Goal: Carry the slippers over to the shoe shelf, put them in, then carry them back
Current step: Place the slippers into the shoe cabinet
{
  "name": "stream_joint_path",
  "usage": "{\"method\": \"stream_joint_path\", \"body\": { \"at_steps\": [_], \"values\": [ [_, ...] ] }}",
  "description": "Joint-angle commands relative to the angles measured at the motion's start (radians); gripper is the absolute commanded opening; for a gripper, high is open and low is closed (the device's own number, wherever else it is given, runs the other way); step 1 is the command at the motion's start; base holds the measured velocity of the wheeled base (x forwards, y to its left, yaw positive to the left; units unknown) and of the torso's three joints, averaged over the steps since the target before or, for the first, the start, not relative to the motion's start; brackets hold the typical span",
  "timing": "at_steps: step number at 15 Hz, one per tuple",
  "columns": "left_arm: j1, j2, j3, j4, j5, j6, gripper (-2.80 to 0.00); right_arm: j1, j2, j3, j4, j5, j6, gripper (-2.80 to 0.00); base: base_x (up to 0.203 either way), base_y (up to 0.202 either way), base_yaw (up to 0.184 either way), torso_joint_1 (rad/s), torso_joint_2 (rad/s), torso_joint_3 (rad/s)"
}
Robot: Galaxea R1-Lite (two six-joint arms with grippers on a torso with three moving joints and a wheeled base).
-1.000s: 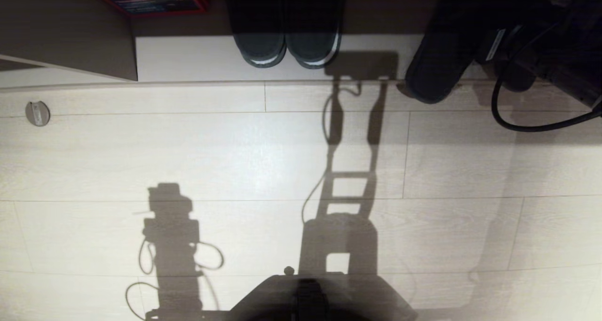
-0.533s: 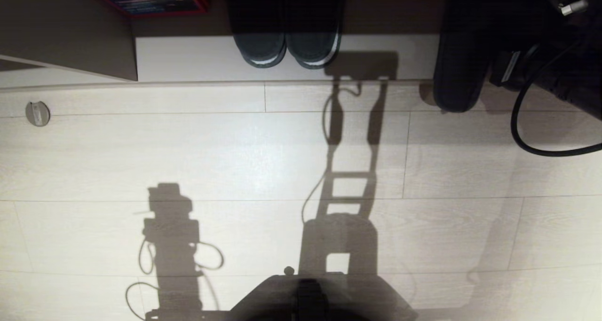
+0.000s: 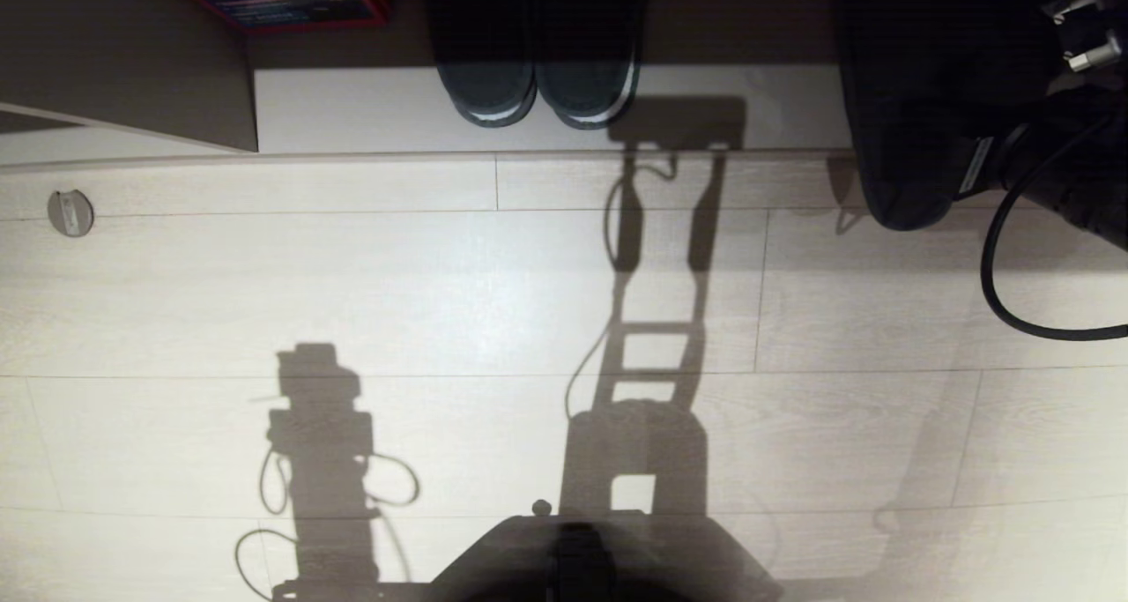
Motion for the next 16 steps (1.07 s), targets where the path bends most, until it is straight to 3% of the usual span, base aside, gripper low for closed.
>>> {"method": "stream_joint_path", "body": {
  "at_steps": [1, 4, 7, 14, 16],
  "values": [
    [-0.001, 0.0, 0.0, 0.0, 0.001, -0.001, -2.8, 0.003, -0.006, 0.013, -0.004, 0.002, -0.001, -2.8, 0.0, 0.0, 0.0, 0.0, 0.0, 0.0],
    [0.0, 0.0, 0.0, 0.0, 0.001, -0.001, -2.8, 0.005, 0.009, 0.007, -0.011, 0.002, 0.005, -2.8, 0.0, 0.0, 0.0, 0.0, 0.0, 0.0],
    [-0.002, 0.0, 0.0, 0.0, 0.001, -0.001, -2.8, 0.013, 0.097, -0.053, -0.147, -0.004, 0.013, -2.8, 0.0, 0.0, 0.0, 0.0, 0.0, 0.0],
    [-0.002, 0.0, 0.0, 0.0, 0.001, -0.001, -2.8, 0.029, 0.129, -0.19, -0.096, -0.004, 0.015, -2.8, 0.0, 0.0, 0.0, 0.0, 0.0, 0.0],
    [0.0, 0.0, 0.0, 0.0, 0.001, -0.001, -2.8, 0.034, 0.11, -0.149, -0.088, -0.003, 0.015, -2.8, 0.0, 0.0, 0.0, 0.0, 0.0, 0.0]
  ]
}}
